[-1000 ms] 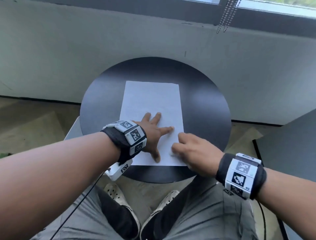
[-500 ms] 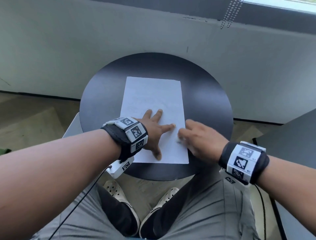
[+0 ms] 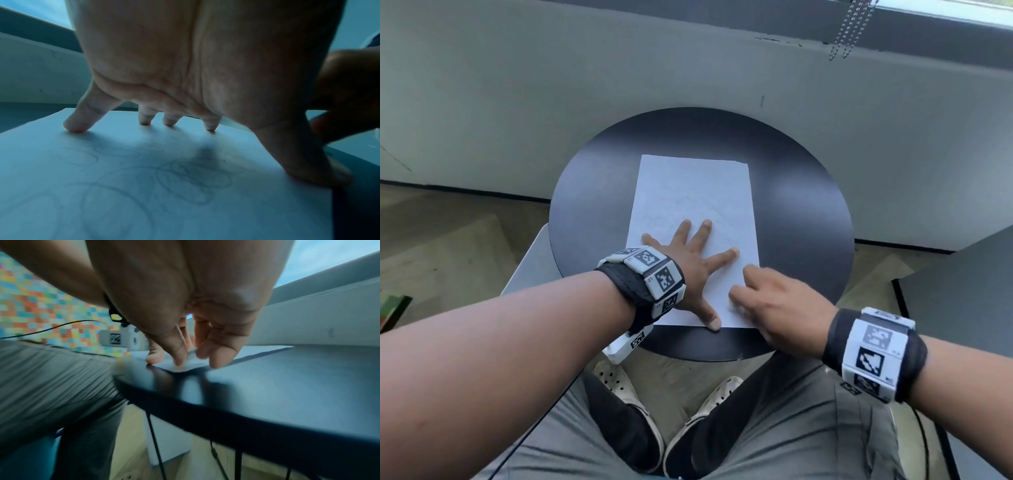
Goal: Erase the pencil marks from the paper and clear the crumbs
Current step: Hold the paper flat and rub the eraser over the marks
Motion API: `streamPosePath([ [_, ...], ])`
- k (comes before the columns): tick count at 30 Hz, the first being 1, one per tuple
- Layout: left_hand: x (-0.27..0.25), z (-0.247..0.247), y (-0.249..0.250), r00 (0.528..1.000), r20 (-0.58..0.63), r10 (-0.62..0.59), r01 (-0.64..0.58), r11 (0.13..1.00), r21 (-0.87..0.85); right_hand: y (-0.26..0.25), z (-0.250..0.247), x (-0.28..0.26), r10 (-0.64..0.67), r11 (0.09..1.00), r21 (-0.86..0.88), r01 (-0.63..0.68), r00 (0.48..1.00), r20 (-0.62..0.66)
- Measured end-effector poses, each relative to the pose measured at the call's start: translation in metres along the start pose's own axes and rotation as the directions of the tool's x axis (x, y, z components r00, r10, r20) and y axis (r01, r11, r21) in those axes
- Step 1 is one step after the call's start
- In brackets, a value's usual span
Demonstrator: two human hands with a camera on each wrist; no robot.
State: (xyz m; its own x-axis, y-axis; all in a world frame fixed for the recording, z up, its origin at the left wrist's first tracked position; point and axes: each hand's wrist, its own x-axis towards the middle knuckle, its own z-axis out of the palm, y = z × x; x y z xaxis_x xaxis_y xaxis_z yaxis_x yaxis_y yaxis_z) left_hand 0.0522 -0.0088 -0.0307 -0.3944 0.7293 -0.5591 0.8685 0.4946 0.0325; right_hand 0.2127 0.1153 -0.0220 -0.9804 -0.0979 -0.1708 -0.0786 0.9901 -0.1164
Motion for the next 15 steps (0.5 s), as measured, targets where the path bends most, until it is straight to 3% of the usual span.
streamPosePath([
  [2, 0.000, -0.001, 0.002, 1.000, 0.014, -0.002, 0.002, 1.000, 0.001, 0.005, 0.003, -0.006, -0.022, 0.999, -0.029, 0.024, 0.997, 0.068],
  [6, 0.001, -0.004, 0.004, 1.000, 0.025, -0.008, 0.008, 1.000, 0.009, 0.027, -0.008, 0.010, 0.161, 0.985, -0.057, -0.163, 0.986, -0.035],
  [8, 0.001, -0.005, 0.004, 0.999, 0.031, -0.013, 0.012, 1.000, 0.008, 0.014, -0.005, 0.006, 0.117, 0.992, -0.040, -0.119, 0.992, -0.052],
  [10, 0.000, -0.004, 0.004, 0.999, 0.032, -0.014, 0.013, 1.000, 0.012, -0.005, 0.000, -0.006, 0.028, 0.999, -0.018, -0.028, 1.000, 0.009],
  [12, 0.001, -0.002, 0.004, 1.000, 0.021, -0.008, 0.007, 1.000, 0.011, -0.008, -0.003, -0.007, 0.023, 0.999, -0.028, -0.021, 0.997, 0.069],
  [15, 0.002, 0.000, 0.000, 1.000, 0.020, -0.004, 0.004, 1.000, 0.004, 0.011, -0.016, 0.020, 0.201, 0.980, 0.004, -0.201, 0.979, 0.029],
])
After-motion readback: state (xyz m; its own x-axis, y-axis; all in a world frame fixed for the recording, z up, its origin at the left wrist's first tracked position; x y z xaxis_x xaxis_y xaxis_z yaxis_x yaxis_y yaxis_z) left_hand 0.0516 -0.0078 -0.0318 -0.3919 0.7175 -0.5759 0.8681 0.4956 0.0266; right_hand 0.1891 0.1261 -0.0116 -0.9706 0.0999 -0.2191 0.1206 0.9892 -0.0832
